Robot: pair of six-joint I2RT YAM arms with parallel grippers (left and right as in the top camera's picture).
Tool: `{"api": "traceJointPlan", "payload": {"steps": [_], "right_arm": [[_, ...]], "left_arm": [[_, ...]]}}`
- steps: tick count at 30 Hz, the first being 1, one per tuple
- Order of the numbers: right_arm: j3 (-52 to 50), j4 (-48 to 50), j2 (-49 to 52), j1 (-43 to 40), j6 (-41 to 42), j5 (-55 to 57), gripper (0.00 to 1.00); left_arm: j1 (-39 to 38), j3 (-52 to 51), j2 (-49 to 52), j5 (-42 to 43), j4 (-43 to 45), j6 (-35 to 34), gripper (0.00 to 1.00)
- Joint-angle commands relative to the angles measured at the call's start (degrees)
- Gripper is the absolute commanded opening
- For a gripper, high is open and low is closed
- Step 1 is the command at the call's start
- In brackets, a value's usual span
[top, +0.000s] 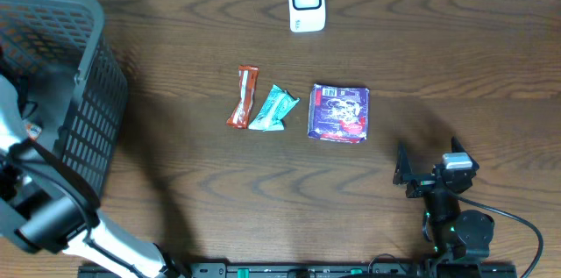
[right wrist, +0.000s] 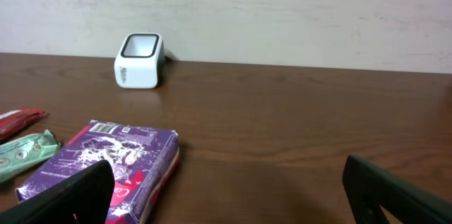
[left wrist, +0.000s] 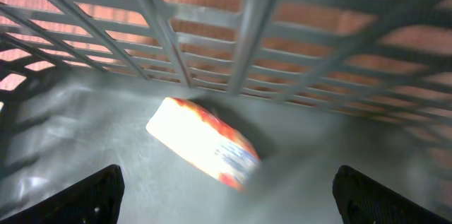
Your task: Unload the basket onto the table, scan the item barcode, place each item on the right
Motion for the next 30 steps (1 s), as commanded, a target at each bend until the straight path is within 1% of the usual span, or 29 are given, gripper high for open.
{"api": "traceJointPlan", "payload": {"steps": [1, 9, 15, 21, 24, 30], "right_arm": [[-0.07, -0.24, -0.31, 0.55, 0.79, -0.37, 0.99], [-0.07, -0.24, -0.31, 0.55, 0.79, -0.37, 0.99], [-0.07, -0.24, -0.31, 0.55, 0.79, -0.37, 0.99], [-0.07, -0.24, -0.31, 0.55, 0.79, -0.37, 0.99], [-0.07, -0.24, -0.31, 0.55, 0.79, -0.37, 0.99], [-0.07, -0.24, -0.31, 0.55, 0.79, -0.37, 0.99]], "left_arm": [[-0.17, -0.37, -3.02, 2.38, -0.76, 0.57, 0.94], [-1.40, -1.22, -2.84, 2.32, -1.73, 2.93, 0.94], [-1.97, -5.16, -2.47, 1.60, 1.90, 2.93, 0.94], [-1.97, -9.55, -0.68, -4.50, 6.56, 2.89, 0.94], [-1.97, -10.08, 0.81, -7.78, 8.33, 2.93, 0.94], [-1.90, -10.10, 4.20, -8.04, 9.18, 2.91, 0.94]]}}
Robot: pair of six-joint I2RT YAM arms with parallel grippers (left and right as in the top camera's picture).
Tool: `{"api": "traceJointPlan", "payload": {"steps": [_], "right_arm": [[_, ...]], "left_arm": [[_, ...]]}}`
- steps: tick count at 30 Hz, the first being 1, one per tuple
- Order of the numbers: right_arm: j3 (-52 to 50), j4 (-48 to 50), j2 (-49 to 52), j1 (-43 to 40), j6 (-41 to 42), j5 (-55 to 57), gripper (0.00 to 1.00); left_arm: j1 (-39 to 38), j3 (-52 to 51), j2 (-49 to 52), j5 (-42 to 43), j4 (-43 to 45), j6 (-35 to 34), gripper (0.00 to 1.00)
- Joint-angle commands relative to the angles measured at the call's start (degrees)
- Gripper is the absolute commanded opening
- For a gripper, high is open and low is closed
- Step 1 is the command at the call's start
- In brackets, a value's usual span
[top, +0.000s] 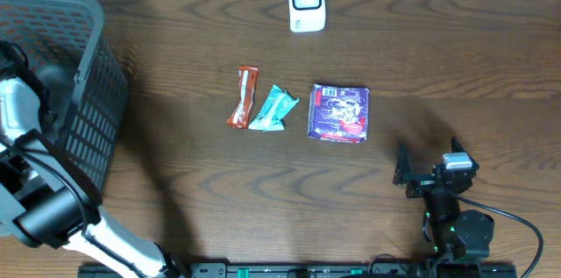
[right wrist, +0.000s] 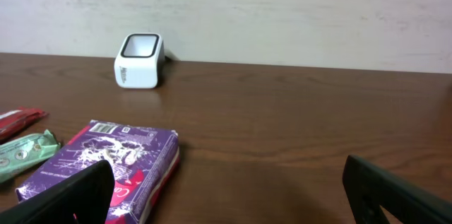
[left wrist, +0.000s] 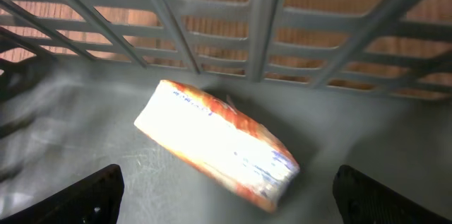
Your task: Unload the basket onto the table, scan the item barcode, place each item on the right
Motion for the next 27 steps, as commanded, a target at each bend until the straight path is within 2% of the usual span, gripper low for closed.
{"api": "traceJointPlan", "payload": {"steps": [1, 4, 6, 9, 11, 15, 22, 25, 26, 27], "right_arm": [[-0.07, -0.24, -0.31, 0.55, 0.79, -0.37, 0.99], [-0.07, -0.24, -0.31, 0.55, 0.79, -0.37, 0.99], [-0.07, -0.24, -0.31, 0.55, 0.79, -0.37, 0.99], [-0.07, -0.24, -0.31, 0.55, 0.79, -0.37, 0.99], [-0.07, -0.24, -0.31, 0.55, 0.79, -0.37, 0.99], [-0.07, -0.24, -0.31, 0.55, 0.79, -0.37, 0.99], [-0.07, -0.24, -0.31, 0.55, 0.79, -0.37, 0.99], [-0.07, -0.24, -0.31, 0.55, 0.79, -0.37, 0.99], [-0.07, -0.24, -0.31, 0.55, 0.79, -0.37, 0.99], [-0.07, -0.22, -0.31, 0.55, 0.79, -0.37, 0.99]], "left_arm": [[0.07, -0.24, 3.72, -2.58, -0.28, 0.96, 0.94], [0.07, -0.24, 5.35, -2.54, -0.72, 0.98, 0.89], [0.11, -0.24, 5.46, -2.58, -0.92, 1.05, 0.76], [0.13, -0.22, 5.29, -2.56, -1.18, 2.08, 0.31], [0.13, -0.22, 5.18, -2.51, -2.36, 2.01, 0.09], [0.13, -0.22, 3.93, -2.32, -6.58, 1.99, 0.08], [0.11, -0.22, -2.78, 6.71, -11.23, 1.95, 0.07], [0.13, -0.22, -6.14, 7.80, -11.13, 0.63, 0.07], [0.13, -0.22, -6.95, 7.76, -10.73, 0.68, 0.08], [0.26, -0.22, -7.74, 7.19, -10.10, 0.70, 0.17]]}}
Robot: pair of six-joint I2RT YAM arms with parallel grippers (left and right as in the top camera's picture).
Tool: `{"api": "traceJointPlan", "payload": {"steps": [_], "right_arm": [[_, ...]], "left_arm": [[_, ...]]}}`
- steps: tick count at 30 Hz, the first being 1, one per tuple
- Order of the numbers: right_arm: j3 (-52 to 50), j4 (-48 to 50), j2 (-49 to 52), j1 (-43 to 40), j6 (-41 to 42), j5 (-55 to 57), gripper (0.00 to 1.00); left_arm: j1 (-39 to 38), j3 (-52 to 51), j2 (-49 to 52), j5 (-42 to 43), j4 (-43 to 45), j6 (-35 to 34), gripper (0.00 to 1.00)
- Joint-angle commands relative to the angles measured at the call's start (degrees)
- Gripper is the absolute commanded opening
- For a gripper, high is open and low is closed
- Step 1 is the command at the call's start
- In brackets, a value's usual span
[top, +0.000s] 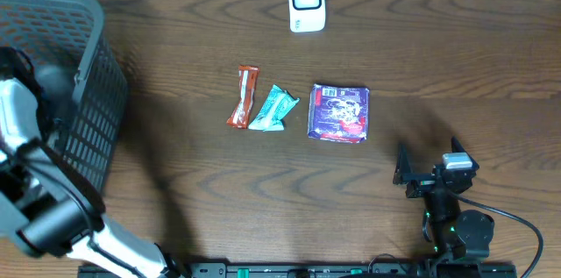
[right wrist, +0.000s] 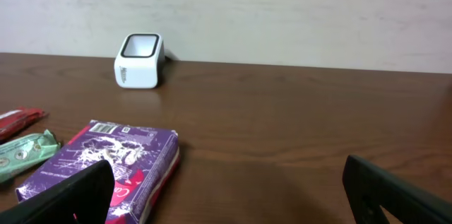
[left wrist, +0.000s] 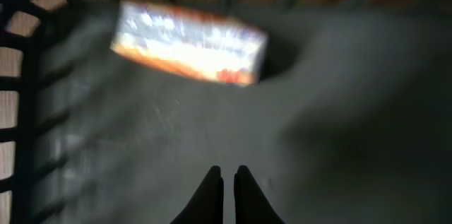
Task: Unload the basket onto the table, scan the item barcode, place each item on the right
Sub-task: 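Grasp the orange-white box with the left gripper and lift it out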
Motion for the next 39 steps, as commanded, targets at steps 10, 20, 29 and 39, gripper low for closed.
{"api": "traceJointPlan", "payload": {"steps": [10, 20, 29, 39], "right_arm": [[-0.07, -0.24, -0.31, 0.55, 0.79, -0.37, 0.99], [-0.07, -0.24, -0.31, 0.55, 0.79, -0.37, 0.99], [-0.07, -0.24, -0.31, 0.55, 0.79, -0.37, 0.99], [-0.07, -0.24, -0.31, 0.55, 0.79, -0.37, 0.99]], "left_arm": [[1.88, -0.22, -2.40, -15.37, 1.42, 3.50, 0.75], [5.16, -0.22, 5.07, -16.04, 8.02, 20.50, 0.75], [5.25, -0.22, 9.09, -1.97, 11.89, 30.18, 0.75], [5.22, -0.20, 9.25, 19.21, 4.52, 40.22, 0.64]]}}
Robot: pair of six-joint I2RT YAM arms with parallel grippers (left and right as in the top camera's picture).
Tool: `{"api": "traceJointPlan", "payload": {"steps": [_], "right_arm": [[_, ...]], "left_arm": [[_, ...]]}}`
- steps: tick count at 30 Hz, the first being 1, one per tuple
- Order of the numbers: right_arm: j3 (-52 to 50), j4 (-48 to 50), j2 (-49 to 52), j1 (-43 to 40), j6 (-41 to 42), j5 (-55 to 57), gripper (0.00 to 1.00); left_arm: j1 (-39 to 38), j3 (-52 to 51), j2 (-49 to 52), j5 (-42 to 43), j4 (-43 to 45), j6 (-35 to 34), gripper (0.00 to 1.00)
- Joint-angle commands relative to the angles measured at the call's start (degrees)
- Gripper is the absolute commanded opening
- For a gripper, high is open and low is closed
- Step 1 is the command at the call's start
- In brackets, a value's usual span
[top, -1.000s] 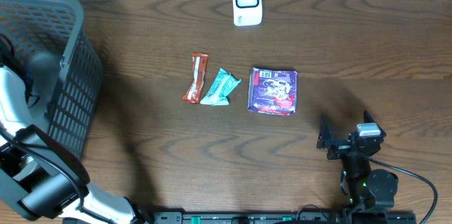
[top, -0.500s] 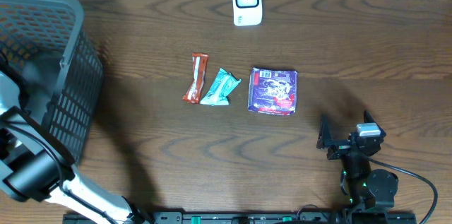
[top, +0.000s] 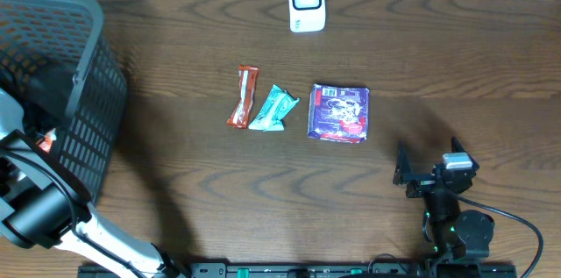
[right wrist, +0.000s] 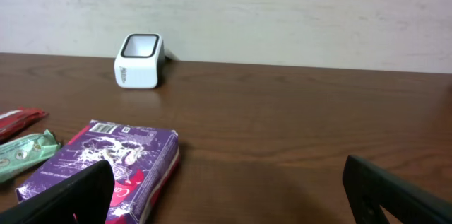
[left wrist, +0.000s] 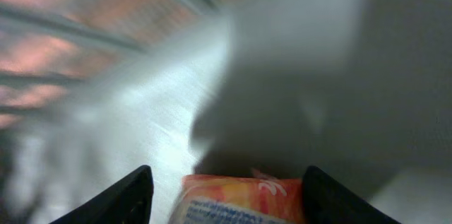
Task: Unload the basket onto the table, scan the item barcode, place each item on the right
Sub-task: 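Grasp the orange-white box with the left gripper and lift it out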
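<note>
In the left wrist view an orange and white packet sits between my left gripper's black fingers, filling most of the gap and touching the right-hand finger. The view is blurred, with the basket's grey floor behind. From overhead, the left arm reaches into the grey basket, and a bit of orange packet shows at its tip. The white scanner stands at the table's far edge. My right gripper rests open and empty near the front right.
A purple box, a teal packet and a red bar lie in a row mid-table. The purple box is just ahead and left of the right gripper. The basket's mesh walls surround the left gripper.
My left gripper was shut and empty with the packet lying farther off on the basket floor. Now its fingers are apart and the packet is between them. The right arm has not moved.
The left gripper was wide open over the orange packet on the basket floor, then closer to it. Then the fingers were shut on nothing, away from the packet. Now they hold the packet between them. The table items and right arm stayed put.
</note>
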Motion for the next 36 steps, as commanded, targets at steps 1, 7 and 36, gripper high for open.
{"api": "traceJointPlan", "payload": {"steps": [1, 7, 36], "right_arm": [[-0.07, -0.24, -0.31, 0.55, 0.79, -0.37, 0.99], [-0.07, -0.24, -0.31, 0.55, 0.79, -0.37, 0.99], [-0.07, -0.24, -0.31, 0.55, 0.79, -0.37, 0.99]], "left_arm": [[-0.02, -0.66, 2.60, 11.76, -2.67, 4.68, 0.59], [-0.02, -0.66, 0.48, 21.11, -4.48, 4.70, 0.57], [-0.02, 1.81, -30.99, 44.50, 7.72, -20.22, 0.07]]}}
